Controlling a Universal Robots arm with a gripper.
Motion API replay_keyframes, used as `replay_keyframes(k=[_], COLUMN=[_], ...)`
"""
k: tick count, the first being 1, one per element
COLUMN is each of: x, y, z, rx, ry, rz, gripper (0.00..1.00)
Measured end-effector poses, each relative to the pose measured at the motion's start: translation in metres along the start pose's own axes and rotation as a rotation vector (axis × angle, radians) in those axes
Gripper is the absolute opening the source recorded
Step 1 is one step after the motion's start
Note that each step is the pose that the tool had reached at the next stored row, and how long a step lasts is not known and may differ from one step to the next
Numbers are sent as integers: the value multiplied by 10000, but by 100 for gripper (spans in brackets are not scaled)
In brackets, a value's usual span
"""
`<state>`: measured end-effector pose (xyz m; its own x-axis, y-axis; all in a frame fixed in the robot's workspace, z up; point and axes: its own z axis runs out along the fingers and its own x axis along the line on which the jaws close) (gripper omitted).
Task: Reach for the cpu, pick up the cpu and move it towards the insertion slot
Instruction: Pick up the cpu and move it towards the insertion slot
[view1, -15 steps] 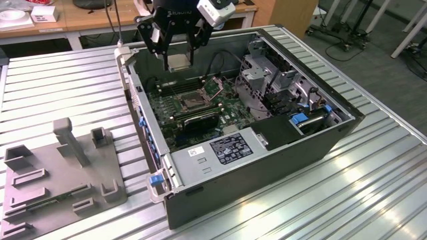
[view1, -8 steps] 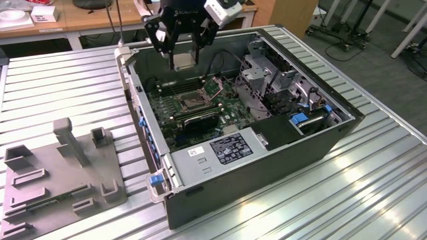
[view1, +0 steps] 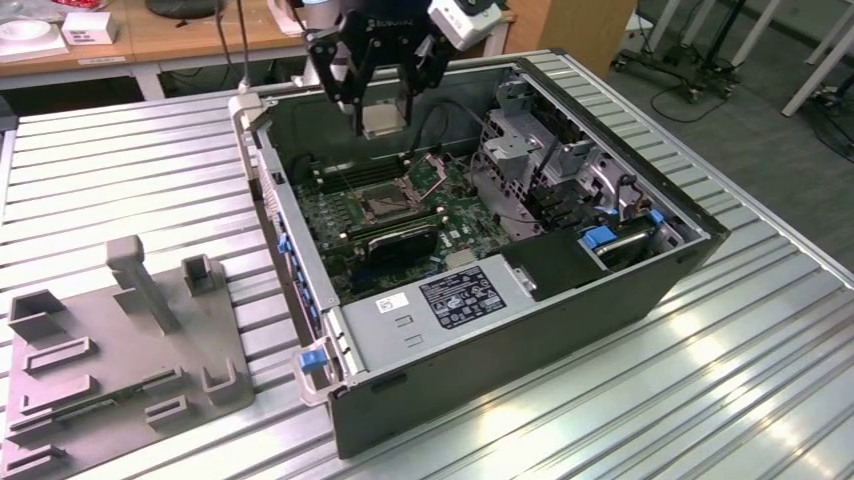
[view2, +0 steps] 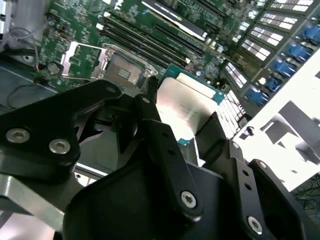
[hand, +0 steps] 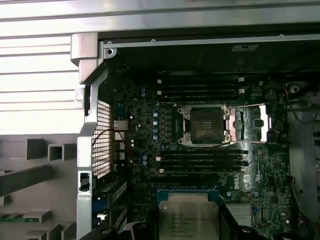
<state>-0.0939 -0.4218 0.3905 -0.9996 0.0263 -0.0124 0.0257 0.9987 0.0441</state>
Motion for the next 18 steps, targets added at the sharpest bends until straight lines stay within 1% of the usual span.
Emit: replay_keyframes(k=[9,18], x=[-203,-344], y=[5,9], z=[3,5], rx=[0,-1], ry=[0,0], rz=[-1,-5], gripper=[55,55])
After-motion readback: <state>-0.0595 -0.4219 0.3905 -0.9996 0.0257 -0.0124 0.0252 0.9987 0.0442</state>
